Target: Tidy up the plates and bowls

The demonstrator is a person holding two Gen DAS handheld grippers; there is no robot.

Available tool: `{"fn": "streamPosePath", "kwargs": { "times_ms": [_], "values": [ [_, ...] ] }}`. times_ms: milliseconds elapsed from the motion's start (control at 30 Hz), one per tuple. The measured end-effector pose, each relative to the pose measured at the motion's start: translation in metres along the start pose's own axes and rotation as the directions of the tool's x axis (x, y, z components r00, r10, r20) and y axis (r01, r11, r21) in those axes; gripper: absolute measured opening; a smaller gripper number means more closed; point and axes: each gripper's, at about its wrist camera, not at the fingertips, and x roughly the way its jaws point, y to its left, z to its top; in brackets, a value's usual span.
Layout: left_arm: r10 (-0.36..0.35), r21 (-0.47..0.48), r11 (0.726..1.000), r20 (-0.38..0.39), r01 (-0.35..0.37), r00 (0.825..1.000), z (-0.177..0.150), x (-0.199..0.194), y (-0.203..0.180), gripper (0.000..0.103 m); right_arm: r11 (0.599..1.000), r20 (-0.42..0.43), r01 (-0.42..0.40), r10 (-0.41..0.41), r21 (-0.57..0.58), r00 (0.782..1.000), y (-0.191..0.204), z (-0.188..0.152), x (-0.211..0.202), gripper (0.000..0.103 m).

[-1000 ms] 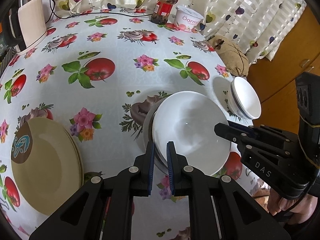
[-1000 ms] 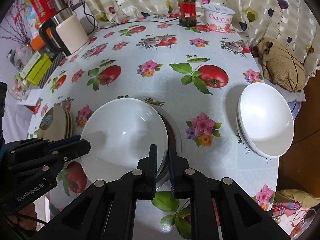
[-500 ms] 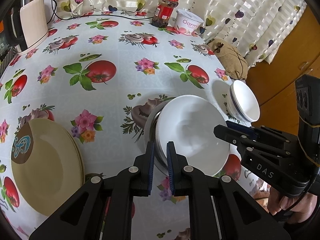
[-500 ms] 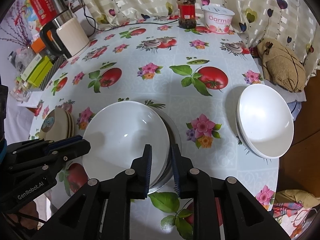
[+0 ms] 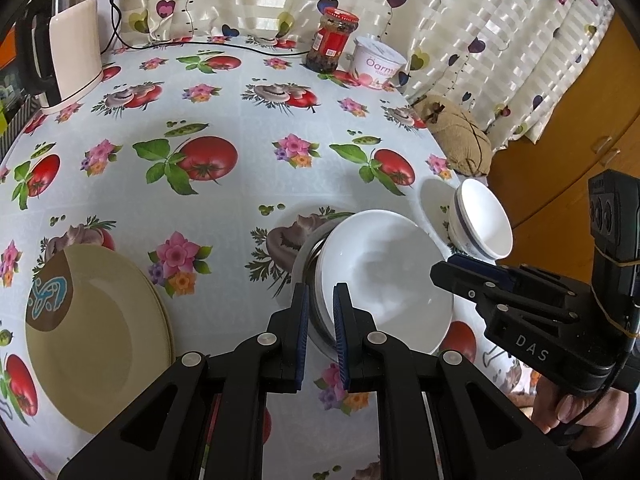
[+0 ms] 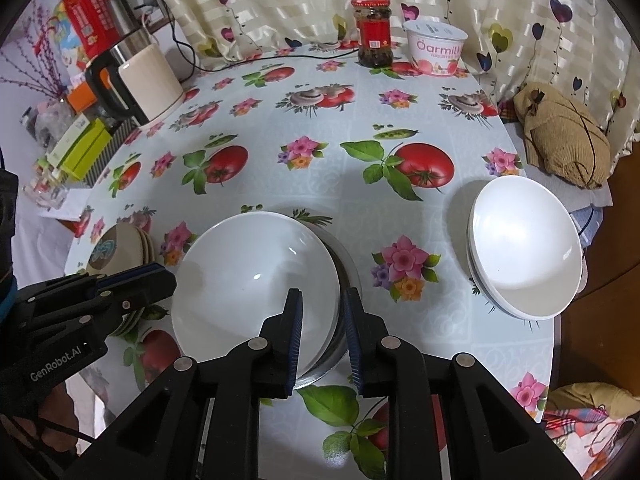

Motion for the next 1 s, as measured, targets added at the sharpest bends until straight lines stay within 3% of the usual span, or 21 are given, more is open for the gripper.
{"fn": "streamPosePath", "kwargs": {
  "times_ms": [467,533,633,1000],
  "values": [
    [-0.011,0.01,1.0,-0.007,0.011,1.0,-0.001,0.008,-0.003,0.013,1.0,0.008,-0.005,0.005,0.001,1.0,-0.002,-0.001,-0.002,0.02],
    [-0.011,0.015,1.0,-0.009,0.011,1.0,-0.002,0.009,-0.003,0.013,1.0,0.008,-0.006,0.006,-0.003,1.0,-0.002,-0.001,-0.002,0.013],
    [0.003,0.029,1.0,-0.003,-0.003,1.0,0.0,0.01,-0.006,0.013,1.0,0.011,-0.004,0.004,-0.008,1.0,-0.002,-0.001,-0.002,0.012],
    [0.002,0.028,1.0,-0.004,-0.002,1.0,0.003,0.012,-0.004,0.013,1.0,0.012,-0.006,0.006,-0.006,1.0,-0.004,0.001,0.0,0.012]
  ]
}}
